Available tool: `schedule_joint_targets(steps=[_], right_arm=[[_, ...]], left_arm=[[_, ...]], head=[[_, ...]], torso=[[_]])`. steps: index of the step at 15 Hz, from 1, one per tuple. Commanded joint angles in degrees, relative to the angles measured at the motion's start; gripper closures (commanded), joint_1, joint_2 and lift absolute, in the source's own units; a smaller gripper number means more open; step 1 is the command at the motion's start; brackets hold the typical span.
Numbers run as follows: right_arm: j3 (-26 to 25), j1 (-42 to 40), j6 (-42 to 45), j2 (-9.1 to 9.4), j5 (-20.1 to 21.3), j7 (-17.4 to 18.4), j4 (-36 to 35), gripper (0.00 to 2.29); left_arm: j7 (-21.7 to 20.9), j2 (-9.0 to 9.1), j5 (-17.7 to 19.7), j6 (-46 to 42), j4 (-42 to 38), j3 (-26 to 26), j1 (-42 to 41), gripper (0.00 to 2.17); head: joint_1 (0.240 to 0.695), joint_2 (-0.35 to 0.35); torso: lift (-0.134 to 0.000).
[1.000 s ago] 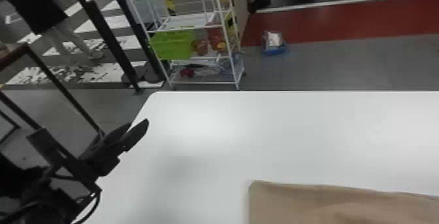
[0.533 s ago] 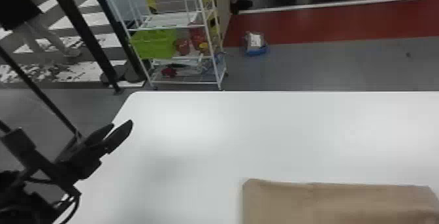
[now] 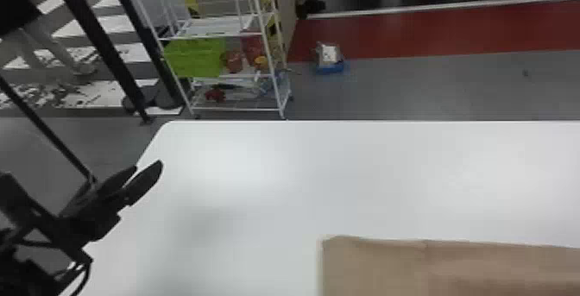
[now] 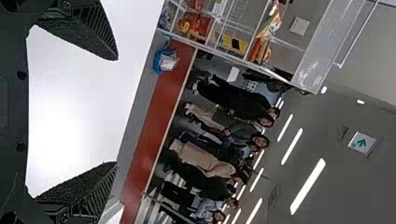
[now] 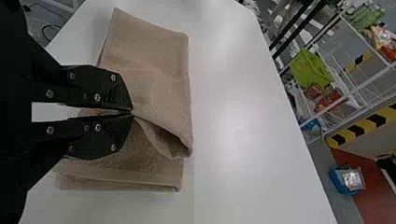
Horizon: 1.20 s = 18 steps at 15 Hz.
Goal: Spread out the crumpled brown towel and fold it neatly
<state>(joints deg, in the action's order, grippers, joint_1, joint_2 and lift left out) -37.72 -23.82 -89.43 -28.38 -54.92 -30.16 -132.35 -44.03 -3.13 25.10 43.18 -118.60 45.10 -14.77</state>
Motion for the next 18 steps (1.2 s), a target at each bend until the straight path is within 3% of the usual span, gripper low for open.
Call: schedule_joint_targets(steps=[1, 4, 11, 12, 14, 15, 18], right_arm=[[2.5, -1.1, -0.6, -0.62, 4.8, -0.4, 2.2, 1.03], [7.1, -0.6, -0.6, -1.23, 10.5, -0.4, 6.0, 1.03], [8.5, 4.7, -0.6, -2.64, 10.9, -0.7, 6.7, 1.03], [10.0, 4.6, -0.6, -3.34, 11.2, -0.7, 6.8, 0.92], [10.5, 2.4, -0.6, -3.34, 11.8, -1.2, 6.4, 0.34], [10.1, 2.1, -0.6, -3.34, 12.1, -1.4, 6.2, 0.19], [5.1, 2.2, -0.6, -2.90, 10.6, -2.4, 6.1, 0.15]], left_arm=[[0.1, -0.12, 0.0, -0.5, 0.4, -0.4, 0.1, 0.09], [0.1, -0.12, -0.1, -0.5, 0.8, -0.8, 0.1, 0.09], [-0.1, 0.06, -0.1, -0.3, 0.4, -0.4, -0.2, 0.09], [-0.1, 0.06, -0.1, -0.3, 0.4, -0.4, -0.2, 0.09], [0.0, -0.21, -0.1, -0.5, 0.6, -0.1, -0.3, 0.09], [0.0, -0.21, -0.1, -0.5, 0.6, 0.3, -0.3, 0.09], [0.0, -0.03, -0.1, -0.3, 0.6, 0.2, -0.3, 0.09]], head=[[0.695, 0.227], [0.695, 0.208], [0.695, 0.173], [0.695, 0.177], [0.695, 0.184], [0.695, 0.190], [0.695, 0.204]], torso=[[-0.122], [-0.122], [-0.122], [-0.122], [-0.122], [-0.122], [-0.122]])
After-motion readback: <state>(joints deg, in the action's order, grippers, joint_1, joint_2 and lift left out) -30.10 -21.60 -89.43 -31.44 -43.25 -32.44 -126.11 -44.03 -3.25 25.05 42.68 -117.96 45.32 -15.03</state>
